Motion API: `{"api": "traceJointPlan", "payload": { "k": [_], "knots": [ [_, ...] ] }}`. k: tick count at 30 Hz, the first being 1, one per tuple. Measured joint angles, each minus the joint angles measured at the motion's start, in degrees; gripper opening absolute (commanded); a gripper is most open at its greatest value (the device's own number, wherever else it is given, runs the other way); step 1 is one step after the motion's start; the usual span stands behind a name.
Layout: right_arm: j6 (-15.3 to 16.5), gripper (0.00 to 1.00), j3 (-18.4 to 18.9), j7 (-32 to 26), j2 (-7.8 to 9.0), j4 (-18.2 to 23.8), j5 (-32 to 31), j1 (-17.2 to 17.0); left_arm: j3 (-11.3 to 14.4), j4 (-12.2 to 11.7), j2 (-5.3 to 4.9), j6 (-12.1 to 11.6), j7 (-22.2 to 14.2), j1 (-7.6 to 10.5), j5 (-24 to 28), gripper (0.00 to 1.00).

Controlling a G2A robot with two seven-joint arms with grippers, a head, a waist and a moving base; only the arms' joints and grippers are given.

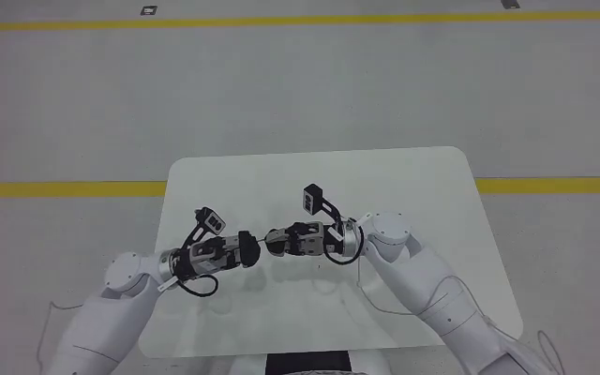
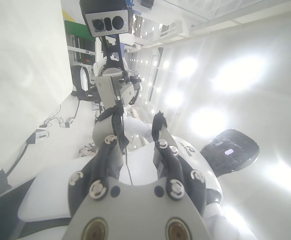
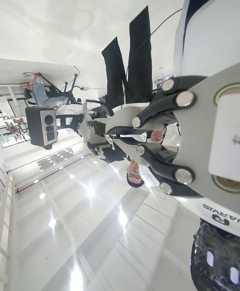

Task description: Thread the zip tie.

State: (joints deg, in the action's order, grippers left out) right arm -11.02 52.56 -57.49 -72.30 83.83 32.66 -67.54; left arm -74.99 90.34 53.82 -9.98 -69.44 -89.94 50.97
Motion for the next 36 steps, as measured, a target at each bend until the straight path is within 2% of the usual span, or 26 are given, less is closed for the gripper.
{"api": "traceJointPlan", "payload": {
  "k": [4, 19, 36],
  "knots": [
    [0.0, 0.00, 0.0, -0.5, 0.16, 0.2, -0.5, 0.0, 0.1, -0.1, 0.01, 0.0, 0.1, 0.01, -0.2, 0.18],
    [0.3, 0.00, -0.4, -1.6, 0.49, 1.1, -0.2, 0.0, -0.1, 0.0, -0.04, 0.7, 0.1, -0.02, -0.5, 0.18],
    [0.2, 0.00, -0.8, 0.7, 0.50, 0.7, 0.7, 0.1, 0.3, -0.3, 0.05, 0.8, 0.0, 0.47, -0.6, 0.14]
  ]
}}
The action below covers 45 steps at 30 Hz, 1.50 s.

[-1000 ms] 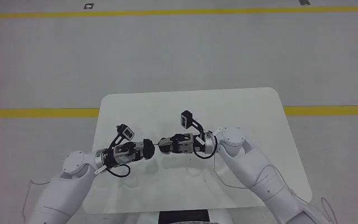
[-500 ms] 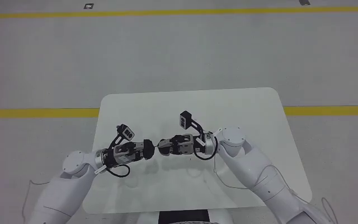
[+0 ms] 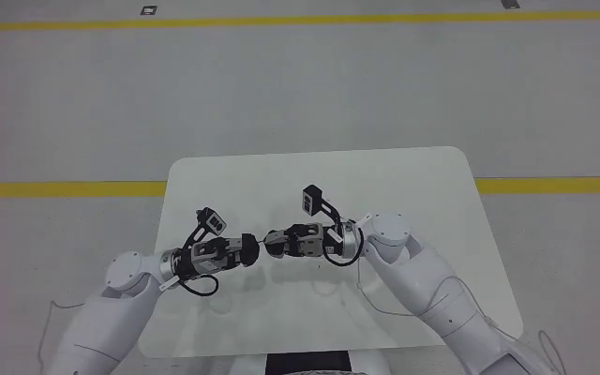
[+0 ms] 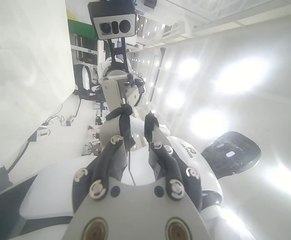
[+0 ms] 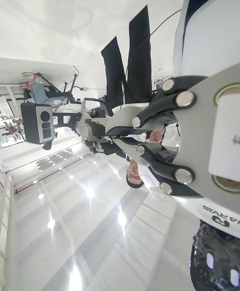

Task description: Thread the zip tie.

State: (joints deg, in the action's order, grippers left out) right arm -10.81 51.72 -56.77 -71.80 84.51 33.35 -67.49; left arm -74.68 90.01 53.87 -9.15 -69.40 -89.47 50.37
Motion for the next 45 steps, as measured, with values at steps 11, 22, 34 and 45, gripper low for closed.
{"api": "traceJointPlan", "payload": {
  "k": [11, 22, 34, 45],
  "knots": [
    [0.5, 0.00, -0.5, -1.5, 0.12, -0.1, -0.2, 0.4, 0.2, -0.3, 0.07, -0.2, 0.0, 0.11, 0.2, 0.13],
    [0.4, 0.00, -1.0, -1.2, 0.09, -0.3, 0.1, 0.8, 0.6, -0.6, 0.10, 0.1, -0.1, 0.40, -0.2, 0.00],
    [0.7, 1.00, 0.1, -0.3, 0.37, -0.6, 1.4, 0.2, 0.2, -1.1, 0.04, -0.5, -0.5, 0.53, -0.4, 0.00],
    [0.0, 1.00, 4.8, 4.6, 1.61, 0.8, 1.2, -3.0, -2.4, -1.0, -0.58, -0.7, -2.7, -0.44, -1.2, 0.00]
  ]
}}
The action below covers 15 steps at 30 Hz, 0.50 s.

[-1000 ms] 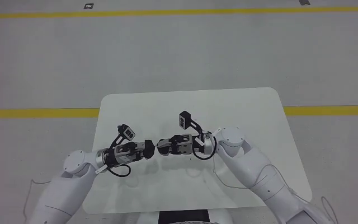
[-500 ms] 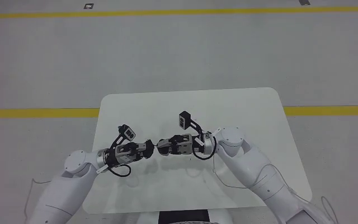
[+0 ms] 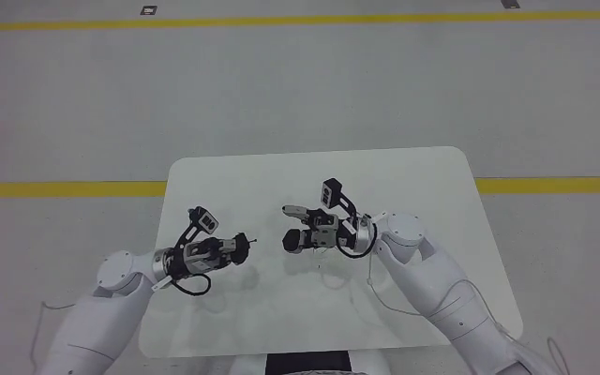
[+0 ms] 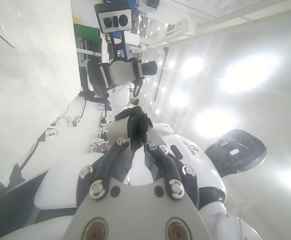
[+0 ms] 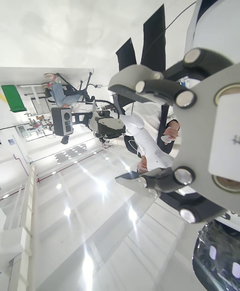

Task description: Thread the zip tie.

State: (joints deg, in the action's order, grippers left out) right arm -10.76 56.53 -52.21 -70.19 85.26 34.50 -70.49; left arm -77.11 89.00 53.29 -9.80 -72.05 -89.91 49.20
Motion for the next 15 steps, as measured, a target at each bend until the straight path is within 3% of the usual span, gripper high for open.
{"api": "traceJointPlan", "payload": {
  "k": [9, 10, 14, 15],
  "knots": [
    [-0.1, 1.00, 0.0, 0.0, -0.01, 0.0, 0.0, 0.0, 0.0, 0.5, 0.03, 0.2, -0.4, 0.00, 0.8, 0.00],
    [-0.1, 1.00, 0.0, 0.0, -0.01, 0.0, 0.0, 0.0, 0.0, 0.8, 0.10, -0.6, 0.3, 0.08, 0.5, 0.00],
    [-0.1, 1.00, 0.0, 0.0, -0.01, 0.0, 0.0, 0.0, -1.6, 0.0, 0.32, -9.3, 1.6, 0.11, 0.4, 0.00],
    [-0.1, 1.00, 0.0, 0.0, -0.01, 0.0, 0.0, 0.0, -2.4, -0.1, 0.38, -10.3, 1.6, 0.17, -0.3, 0.00]
  ]
}}
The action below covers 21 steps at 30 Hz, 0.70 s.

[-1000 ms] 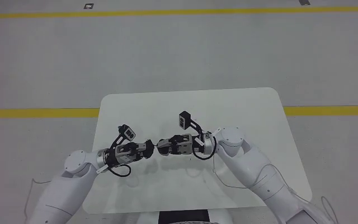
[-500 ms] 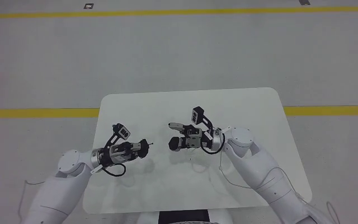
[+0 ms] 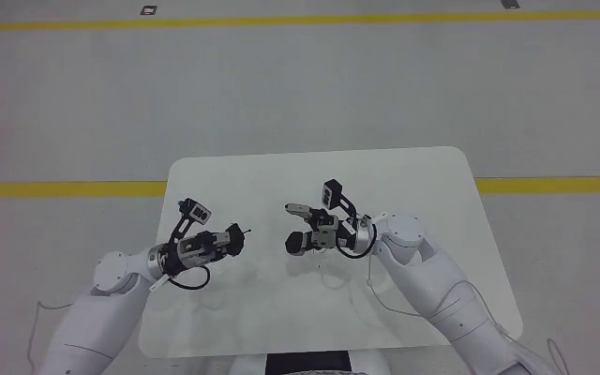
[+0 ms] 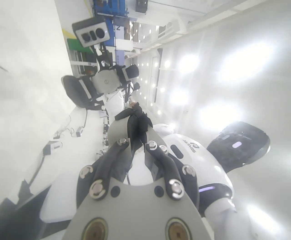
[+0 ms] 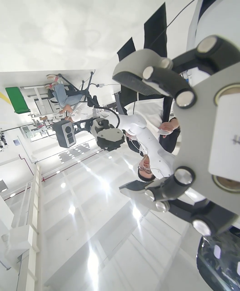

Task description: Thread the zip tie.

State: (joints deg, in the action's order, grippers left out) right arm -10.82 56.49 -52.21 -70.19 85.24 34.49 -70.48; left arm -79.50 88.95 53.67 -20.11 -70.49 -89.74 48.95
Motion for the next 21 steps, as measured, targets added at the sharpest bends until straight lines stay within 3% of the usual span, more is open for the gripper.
{"api": "traceJointPlan", "payload": {
  "k": [3, 5, 8, 9, 15, 21],
  "knots": [
    [0.0, 1.00, 0.0, 0.0, 0.00, 0.0, 0.0, 0.0, -3.2, 0.2, 0.74, 0.5, -1.4, -0.04, 2.1, 0.00],
    [0.0, 1.00, 0.0, 0.0, 0.00, 0.0, 0.0, 0.0, -5.6, 0.4, 1.76, 0.7, -3.3, -0.07, 3.1, 0.00],
    [0.0, 1.00, 0.0, 0.0, 0.00, 0.0, 0.0, 0.0, -7.2, -0.5, 3.55, 0.6, -5.5, -0.74, 5.5, 0.00],
    [0.0, 1.00, 0.0, 0.0, 0.00, 0.0, 0.0, 0.0, -7.2, -0.7, 3.73, 0.6, -5.7, -0.80, 5.7, 0.00],
    [-0.4, 1.00, -0.1, 0.6, 0.15, 0.3, -0.8, 0.3, -7.1, -0.8, 3.69, 0.6, -5.7, -0.78, 5.6, 0.00],
    [-5.2, 1.00, 2.8, 0.3, 2.21, 3.9, -16.3, 1.9, -7.1, -0.8, 3.69, 0.6, -5.7, -0.79, 5.6, 0.00]
  ]
}}
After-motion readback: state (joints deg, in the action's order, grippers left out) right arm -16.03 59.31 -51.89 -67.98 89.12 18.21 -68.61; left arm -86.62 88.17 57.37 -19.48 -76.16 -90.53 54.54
